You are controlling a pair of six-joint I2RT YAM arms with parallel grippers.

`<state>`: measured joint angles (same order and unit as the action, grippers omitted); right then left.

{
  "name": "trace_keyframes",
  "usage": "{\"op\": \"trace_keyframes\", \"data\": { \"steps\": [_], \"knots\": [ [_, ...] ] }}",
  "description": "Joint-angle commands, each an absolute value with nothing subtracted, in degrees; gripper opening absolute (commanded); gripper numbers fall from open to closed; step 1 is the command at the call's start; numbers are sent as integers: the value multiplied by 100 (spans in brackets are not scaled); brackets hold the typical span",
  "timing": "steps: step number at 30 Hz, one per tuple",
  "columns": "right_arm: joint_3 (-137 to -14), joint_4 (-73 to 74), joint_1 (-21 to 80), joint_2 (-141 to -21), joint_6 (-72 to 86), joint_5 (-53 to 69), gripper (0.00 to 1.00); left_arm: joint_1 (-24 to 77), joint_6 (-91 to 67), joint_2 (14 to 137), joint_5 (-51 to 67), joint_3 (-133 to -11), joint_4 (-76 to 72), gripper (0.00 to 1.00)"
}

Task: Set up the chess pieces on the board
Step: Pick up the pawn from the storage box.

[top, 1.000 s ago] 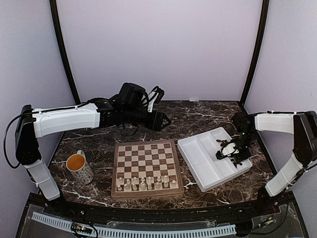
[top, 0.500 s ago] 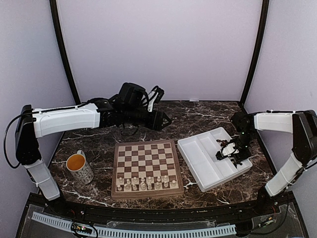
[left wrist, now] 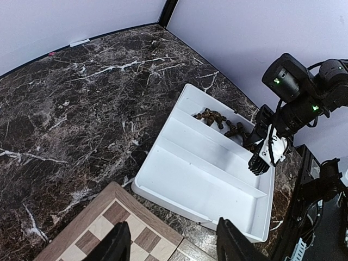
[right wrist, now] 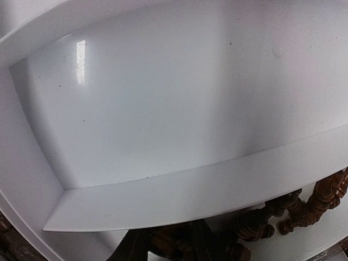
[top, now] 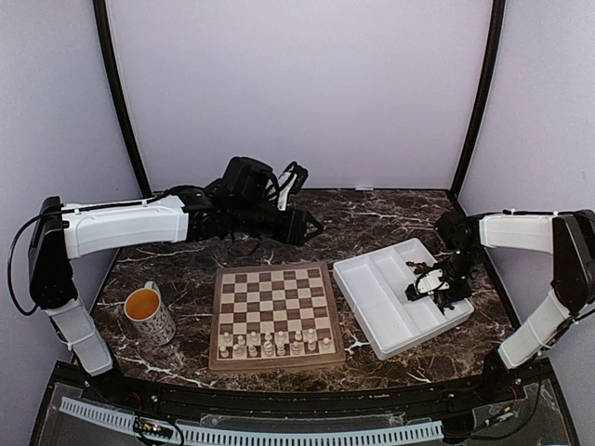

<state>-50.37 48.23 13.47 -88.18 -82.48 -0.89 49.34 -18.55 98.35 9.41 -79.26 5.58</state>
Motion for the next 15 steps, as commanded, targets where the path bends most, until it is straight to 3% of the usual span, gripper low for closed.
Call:
{"op": "trace_keyframes", "data": {
  "steps": [1,15],
  "knots": [
    [-4755,4582,1303,-9158,-8271,-176,25,4909,-1921,9649,1018,-7774,349,55],
    [-6184,5569,424,-9356,-7785,603,24,4907,-1939,9661,1091,-7722,189,55]
  ]
}}
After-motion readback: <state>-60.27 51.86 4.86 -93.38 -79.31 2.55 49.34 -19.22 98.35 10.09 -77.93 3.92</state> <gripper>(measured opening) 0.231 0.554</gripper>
